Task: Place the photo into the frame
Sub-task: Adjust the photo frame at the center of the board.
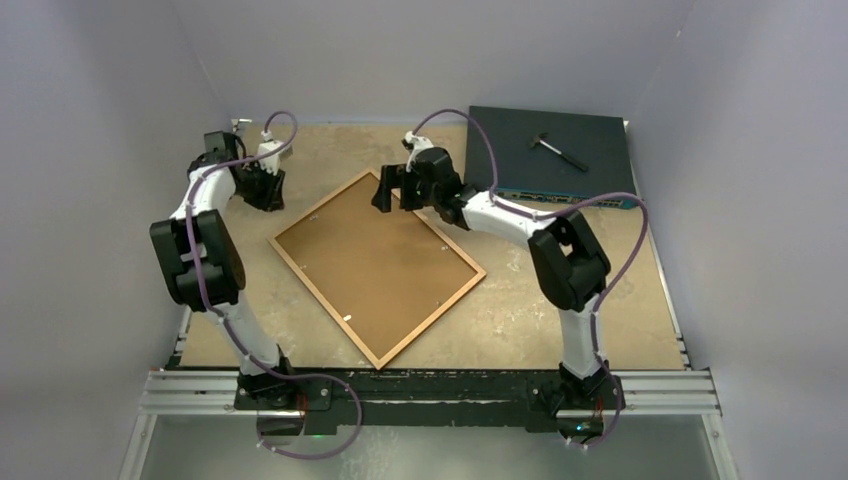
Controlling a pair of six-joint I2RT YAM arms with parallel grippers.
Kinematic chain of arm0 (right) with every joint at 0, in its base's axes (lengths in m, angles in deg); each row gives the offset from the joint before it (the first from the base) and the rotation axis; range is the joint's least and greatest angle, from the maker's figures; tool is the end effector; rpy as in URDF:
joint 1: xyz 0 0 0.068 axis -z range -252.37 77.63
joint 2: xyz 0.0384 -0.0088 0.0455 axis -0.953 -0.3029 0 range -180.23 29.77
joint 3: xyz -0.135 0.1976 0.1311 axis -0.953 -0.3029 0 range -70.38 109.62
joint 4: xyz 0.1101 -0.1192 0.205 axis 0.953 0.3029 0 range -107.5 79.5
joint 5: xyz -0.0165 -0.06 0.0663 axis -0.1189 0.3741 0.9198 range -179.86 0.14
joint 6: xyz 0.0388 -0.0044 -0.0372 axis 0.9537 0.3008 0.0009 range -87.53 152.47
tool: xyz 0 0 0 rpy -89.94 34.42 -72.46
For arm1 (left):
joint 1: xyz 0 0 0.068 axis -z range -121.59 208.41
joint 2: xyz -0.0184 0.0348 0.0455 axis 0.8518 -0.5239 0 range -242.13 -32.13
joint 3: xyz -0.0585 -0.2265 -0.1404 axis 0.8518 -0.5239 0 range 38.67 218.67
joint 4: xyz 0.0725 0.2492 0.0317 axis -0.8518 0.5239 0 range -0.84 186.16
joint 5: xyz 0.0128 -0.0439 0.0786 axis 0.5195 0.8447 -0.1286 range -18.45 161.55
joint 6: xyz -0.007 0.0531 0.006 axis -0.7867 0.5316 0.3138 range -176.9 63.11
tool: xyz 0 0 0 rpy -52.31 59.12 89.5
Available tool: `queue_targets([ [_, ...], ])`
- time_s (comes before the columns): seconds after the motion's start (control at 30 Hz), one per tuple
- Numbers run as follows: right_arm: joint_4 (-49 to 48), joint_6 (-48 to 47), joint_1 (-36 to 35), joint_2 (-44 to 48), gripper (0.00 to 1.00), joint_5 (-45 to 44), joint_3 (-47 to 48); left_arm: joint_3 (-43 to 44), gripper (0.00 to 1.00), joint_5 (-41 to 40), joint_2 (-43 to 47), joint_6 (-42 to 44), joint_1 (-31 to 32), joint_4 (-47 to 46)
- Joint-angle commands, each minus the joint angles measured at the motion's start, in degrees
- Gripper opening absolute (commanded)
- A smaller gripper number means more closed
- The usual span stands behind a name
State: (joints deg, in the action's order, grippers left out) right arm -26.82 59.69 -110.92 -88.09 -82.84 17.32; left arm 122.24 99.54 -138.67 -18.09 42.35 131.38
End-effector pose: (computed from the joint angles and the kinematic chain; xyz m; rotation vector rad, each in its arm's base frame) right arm 0.3786 0.3074 0.2368 -0.2864 2.0150 0.8659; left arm 0.3780 0.0913 0.2305 0.6332 2.4467 -0.3026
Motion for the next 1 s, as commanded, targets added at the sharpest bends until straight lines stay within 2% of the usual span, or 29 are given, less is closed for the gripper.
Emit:
queue_targets([
  [0.0, 4.26, 0.99, 0.38, 8.04, 0.99, -0.95, -7.17, 2.56, 0.26, -2.7, -4.98, -11.2, 0.58, -13.26],
  [0.27, 11.12, 7.78, 1.21, 27.75, 0.99, 7.77, -32.19, 9.79, 0.25, 4.95, -14.28, -7.42, 0.32, -3.28],
  [0.47, 15.69, 10.41, 1.17, 40.03, 0.99, 12.7, -44.95, 6.05, 0.21, 5.57, -13.86, -5.47, 0.3, -3.29],
  [0.57, 13.35, 13.11, 1.18, 42.49, 0.99, 16.01, -50.29, 3.13, 0.16, 4.43, -12.8, -4.92, 0.29, -4.47],
  [0.8, 10.55, 13.79, 1.86, 40.08, 0.99, 14.74, -51.63, -3.66, 0.11, 5.91, -9.84, -2.6, 0.31, -2.53],
  [0.97, 18.09, 9.12, 4.37, 40.03, 0.99, 10.12, -44.98, -9.92, 0.09, 7.76, -5.98, 1.44, 0.31, 0.64],
])
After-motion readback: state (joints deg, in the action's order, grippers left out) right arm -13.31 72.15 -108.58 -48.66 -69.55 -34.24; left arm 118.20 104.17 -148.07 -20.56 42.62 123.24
